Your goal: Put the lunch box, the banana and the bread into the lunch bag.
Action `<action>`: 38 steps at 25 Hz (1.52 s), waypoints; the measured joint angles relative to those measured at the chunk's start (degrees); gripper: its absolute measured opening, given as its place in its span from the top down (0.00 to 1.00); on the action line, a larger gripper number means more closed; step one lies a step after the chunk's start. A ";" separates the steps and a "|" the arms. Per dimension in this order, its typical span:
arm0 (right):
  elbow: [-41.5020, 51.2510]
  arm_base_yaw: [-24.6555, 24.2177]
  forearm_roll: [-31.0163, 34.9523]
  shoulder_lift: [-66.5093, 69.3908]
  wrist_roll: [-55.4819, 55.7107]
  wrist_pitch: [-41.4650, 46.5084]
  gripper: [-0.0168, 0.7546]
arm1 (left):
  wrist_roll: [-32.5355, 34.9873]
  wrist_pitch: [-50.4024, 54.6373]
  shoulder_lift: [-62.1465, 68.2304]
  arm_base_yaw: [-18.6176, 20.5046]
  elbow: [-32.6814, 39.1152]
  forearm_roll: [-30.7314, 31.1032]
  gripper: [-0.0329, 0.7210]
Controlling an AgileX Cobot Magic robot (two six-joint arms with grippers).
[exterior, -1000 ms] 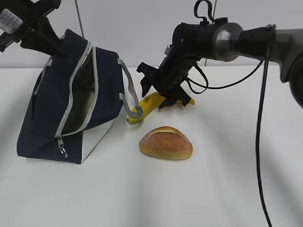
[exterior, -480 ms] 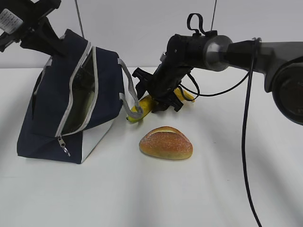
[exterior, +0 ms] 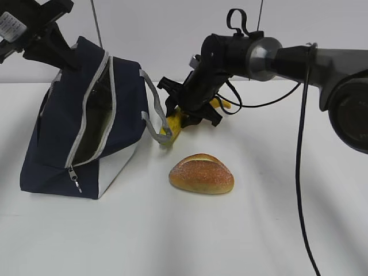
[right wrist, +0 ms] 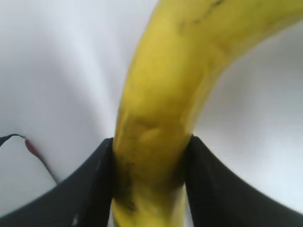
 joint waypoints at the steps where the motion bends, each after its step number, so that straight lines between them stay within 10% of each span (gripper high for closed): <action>1: -1.52 -0.14 -1.41 0.00 -0.69 1.57 0.56 | 0.00 0.00 0.00 0.00 0.00 0.06 0.96; 14: -28.38 -2.75 -13.07 0.00 -18.73 24.95 0.56 | 0.00 0.00 0.00 0.00 0.00 -1.58 0.96; 25: -39.12 -2.88 -16.19 -0.54 -24.48 27.37 0.56 | 0.00 0.00 0.00 0.00 0.00 -1.90 0.96; 38: -39.25 -2.14 13.54 -1.82 -30.11 27.72 0.56 | 0.00 0.00 0.04 0.00 0.00 -2.39 0.96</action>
